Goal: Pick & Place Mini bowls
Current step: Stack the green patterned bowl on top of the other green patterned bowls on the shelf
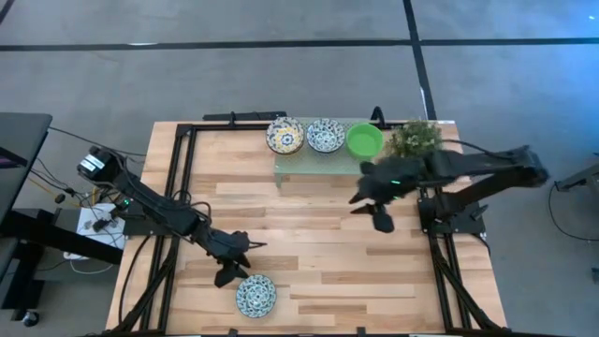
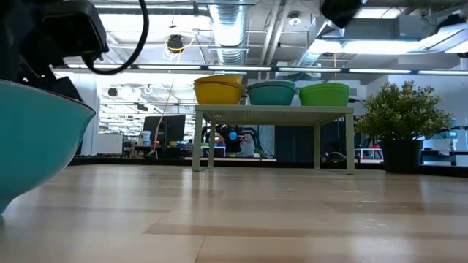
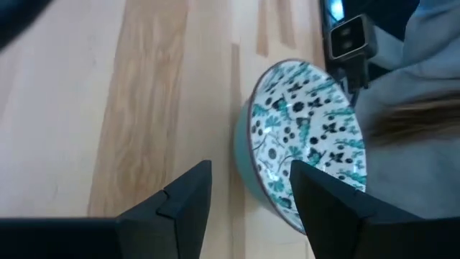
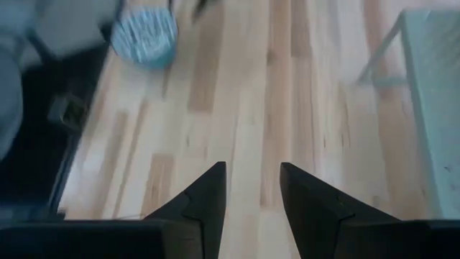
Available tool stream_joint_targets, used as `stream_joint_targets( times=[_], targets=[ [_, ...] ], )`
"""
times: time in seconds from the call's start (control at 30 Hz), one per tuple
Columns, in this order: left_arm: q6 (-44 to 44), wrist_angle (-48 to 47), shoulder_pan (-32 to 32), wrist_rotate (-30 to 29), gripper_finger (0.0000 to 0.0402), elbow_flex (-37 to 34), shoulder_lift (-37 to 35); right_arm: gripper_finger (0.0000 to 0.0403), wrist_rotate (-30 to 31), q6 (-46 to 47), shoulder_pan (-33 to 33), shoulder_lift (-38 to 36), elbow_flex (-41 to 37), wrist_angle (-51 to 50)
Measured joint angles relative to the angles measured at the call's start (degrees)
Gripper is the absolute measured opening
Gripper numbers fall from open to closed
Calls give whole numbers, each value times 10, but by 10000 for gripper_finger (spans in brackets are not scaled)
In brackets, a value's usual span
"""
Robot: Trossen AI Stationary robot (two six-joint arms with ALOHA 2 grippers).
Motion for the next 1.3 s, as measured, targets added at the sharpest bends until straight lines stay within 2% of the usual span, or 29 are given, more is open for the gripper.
stream_joint_targets(
  times=[0.1,0.2,0.3,0.37,0.53,0.67,0.8,1.0,1.3],
  targets=[
    [-14,16,-3,1,191,0,12,129,32,11,12,-113,-159,175],
    [-12,45,-9,2,191,0,29,129,59,11,20,-192,-301,340],
    [-12,57,-10,2,191,0,54,128,64,8,21,-241,-404,470],
    [-13,68,-14,1,191,0,75,128,64,-10,22,-258,-441,521],
    [-17,82,-23,2,190,2,118,129,62,-9,22,-284,-456,531],
    [22,81,-22,2,177,8,125,128,62,-9,21,-285,-456,530],
    [40,81,-15,13,127,19,109,129,62,-8,21,-283,-456,526],
    [39,69,12,26,16,31,84,128,62,-8,21,-283,-456,526],
    [21,52,73,29,10,49,76,129,62,-8,21,-283,-456,525]
  ],
)
